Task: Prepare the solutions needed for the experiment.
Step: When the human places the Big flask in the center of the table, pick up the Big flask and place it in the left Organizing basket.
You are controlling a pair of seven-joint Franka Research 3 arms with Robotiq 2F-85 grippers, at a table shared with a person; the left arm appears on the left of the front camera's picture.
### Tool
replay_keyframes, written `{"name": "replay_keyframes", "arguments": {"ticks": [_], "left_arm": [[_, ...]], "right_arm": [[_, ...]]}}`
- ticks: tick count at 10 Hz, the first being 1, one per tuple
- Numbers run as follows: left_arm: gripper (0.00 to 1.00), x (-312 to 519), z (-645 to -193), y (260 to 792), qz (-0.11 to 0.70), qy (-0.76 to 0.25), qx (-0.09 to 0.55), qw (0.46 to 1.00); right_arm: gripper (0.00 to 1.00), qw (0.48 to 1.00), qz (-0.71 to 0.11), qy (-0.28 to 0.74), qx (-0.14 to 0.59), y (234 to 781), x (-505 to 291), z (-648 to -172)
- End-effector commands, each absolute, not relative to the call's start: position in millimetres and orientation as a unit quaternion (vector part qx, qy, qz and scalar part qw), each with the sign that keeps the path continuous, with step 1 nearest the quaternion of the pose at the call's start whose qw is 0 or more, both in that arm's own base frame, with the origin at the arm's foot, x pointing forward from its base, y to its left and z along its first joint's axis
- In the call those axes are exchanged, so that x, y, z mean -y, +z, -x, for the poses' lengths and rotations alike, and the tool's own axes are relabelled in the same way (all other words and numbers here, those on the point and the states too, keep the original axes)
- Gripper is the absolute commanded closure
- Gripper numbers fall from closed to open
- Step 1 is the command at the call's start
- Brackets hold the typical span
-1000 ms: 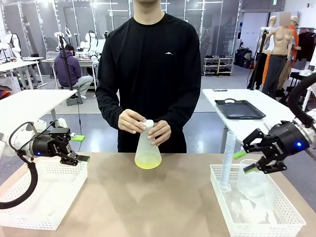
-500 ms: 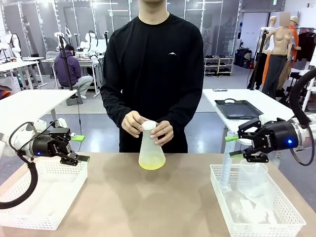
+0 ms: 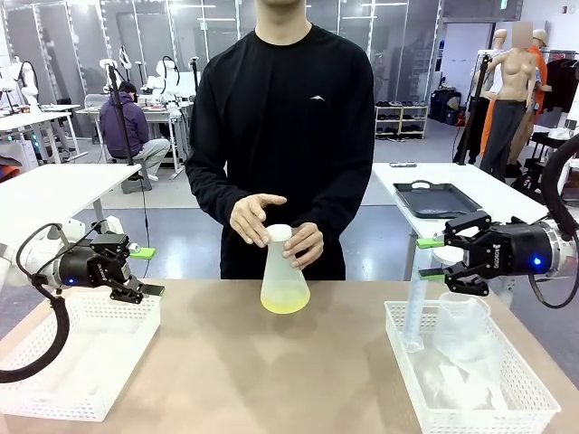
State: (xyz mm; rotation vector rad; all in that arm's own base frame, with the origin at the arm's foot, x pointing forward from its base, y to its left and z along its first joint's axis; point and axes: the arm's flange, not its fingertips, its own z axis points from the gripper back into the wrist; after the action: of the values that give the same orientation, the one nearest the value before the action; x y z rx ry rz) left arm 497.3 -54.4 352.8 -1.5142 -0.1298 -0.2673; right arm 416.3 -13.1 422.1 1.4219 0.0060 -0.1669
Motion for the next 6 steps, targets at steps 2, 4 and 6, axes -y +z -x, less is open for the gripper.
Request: {"name": "replay_keyframes", "arguments": {"ticks": [2, 4, 6], "left_arm": [[0.0, 54.8, -497.4, 354.3, 0.683, -0.122, 0.059, 0.717], [0.0, 54.8, -497.4, 354.3, 0.683, -0.122, 0.059, 0.717], [0.0, 54.8, -497.4, 354.3, 0.683, -0.122, 0.059, 0.717]], "right_arm": [[0.44, 0.758, -0.648, -0.077, 0.004, 424.2, 12.1, -416.2], [0.44, 0.758, -0.648, -0.077, 0.004, 424.2, 12.1, -416.2], [0.44, 0.758, -0.648, -0.077, 0.004, 424.2, 12.1, -416.2]]}}
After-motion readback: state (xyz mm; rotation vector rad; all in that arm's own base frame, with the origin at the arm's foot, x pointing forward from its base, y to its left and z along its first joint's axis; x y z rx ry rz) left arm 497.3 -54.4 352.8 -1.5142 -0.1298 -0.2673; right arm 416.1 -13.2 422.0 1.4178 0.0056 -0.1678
